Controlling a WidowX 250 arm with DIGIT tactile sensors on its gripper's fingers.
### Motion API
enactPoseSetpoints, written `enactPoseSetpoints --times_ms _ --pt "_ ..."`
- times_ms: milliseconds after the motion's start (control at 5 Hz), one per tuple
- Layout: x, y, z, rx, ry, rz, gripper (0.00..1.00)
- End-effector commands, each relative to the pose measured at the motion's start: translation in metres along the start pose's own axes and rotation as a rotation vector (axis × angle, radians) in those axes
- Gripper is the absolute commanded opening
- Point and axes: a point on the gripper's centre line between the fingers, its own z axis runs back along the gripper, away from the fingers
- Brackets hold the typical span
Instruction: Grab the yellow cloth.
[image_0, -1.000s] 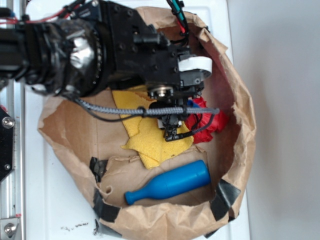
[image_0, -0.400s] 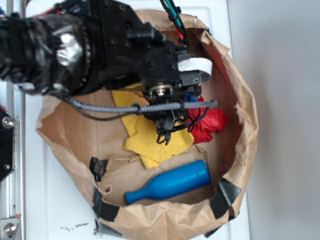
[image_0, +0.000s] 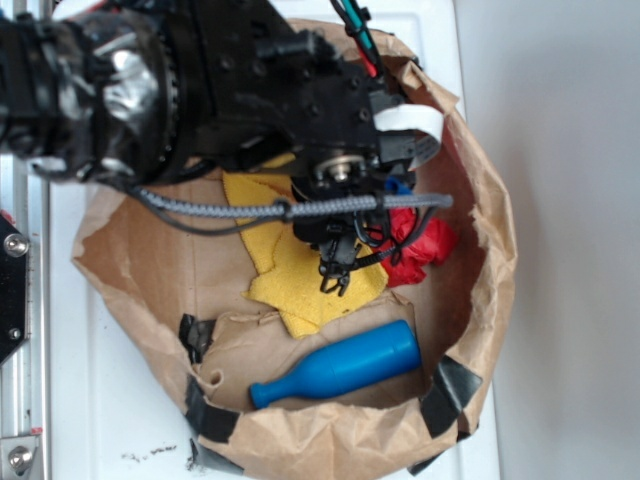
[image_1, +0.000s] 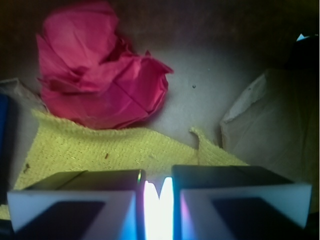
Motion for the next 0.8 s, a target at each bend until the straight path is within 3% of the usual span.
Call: enactPoseSetpoints --times_ms 0,200,400,600 --pt "0.019 0.022 0.047 -0.043 -0.064 -0.008 0.15" --pt "0.014 0.028 0.036 0.003 -0.074 -0.028 1.0" --pt "0.006 0.036 0.019 0.041 -0.091 -0.066 1.0" --pt "0.001 0.048 0.013 0.04 -0.086 -0.099 1.0"
